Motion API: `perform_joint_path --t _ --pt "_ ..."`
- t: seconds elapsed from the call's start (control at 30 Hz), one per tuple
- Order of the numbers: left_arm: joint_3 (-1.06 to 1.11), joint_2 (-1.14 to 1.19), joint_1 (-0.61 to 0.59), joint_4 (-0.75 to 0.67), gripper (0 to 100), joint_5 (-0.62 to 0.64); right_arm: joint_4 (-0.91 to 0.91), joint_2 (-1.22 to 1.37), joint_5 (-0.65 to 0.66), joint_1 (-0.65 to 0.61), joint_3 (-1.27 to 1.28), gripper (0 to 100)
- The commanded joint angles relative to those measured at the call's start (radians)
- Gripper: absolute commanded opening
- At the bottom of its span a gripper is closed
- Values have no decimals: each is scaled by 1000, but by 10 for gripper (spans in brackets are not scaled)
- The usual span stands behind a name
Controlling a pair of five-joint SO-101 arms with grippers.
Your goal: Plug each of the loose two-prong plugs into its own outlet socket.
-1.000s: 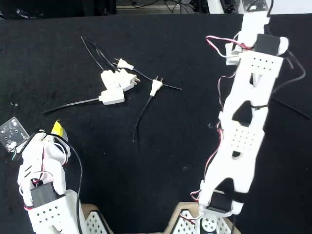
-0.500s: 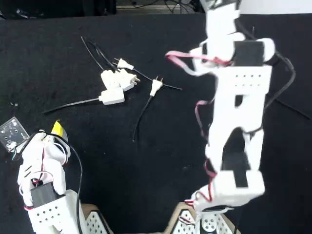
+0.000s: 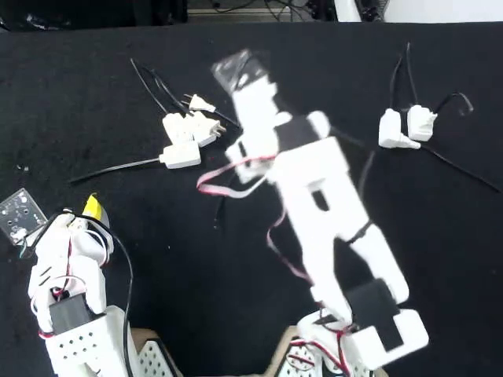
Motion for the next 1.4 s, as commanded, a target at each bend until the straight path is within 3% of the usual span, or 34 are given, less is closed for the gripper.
perform_joint_path --t 0.0,0.1,0.37,0.53,0.77,1.07,1.27,1.37 --pt "-44 -9 -10 -23 191 8 -239 -68 -77 -41 193 208" --pt "-42 -9 -10 -23 192 8 -388 -71 -140 -63 308 208" --pt "-48 -9 -10 -21 195 6 -557 -68 -160 -72 444 209" --pt "-58 -6 12 -17 195 -84 -706 -70 -158 -80 533 211" --pt "-134 2 41 -11 195 -181 -700 -73 -160 -80 541 211" --pt "-400 32 48 172 195 -313 -698 -73 -160 -74 547 209" --pt "-682 227 47 373 196 -482 -698 -73 -160 -78 547 209" --pt "-796 350 47 407 196 -532 -700 -73 -160 -78 545 209"
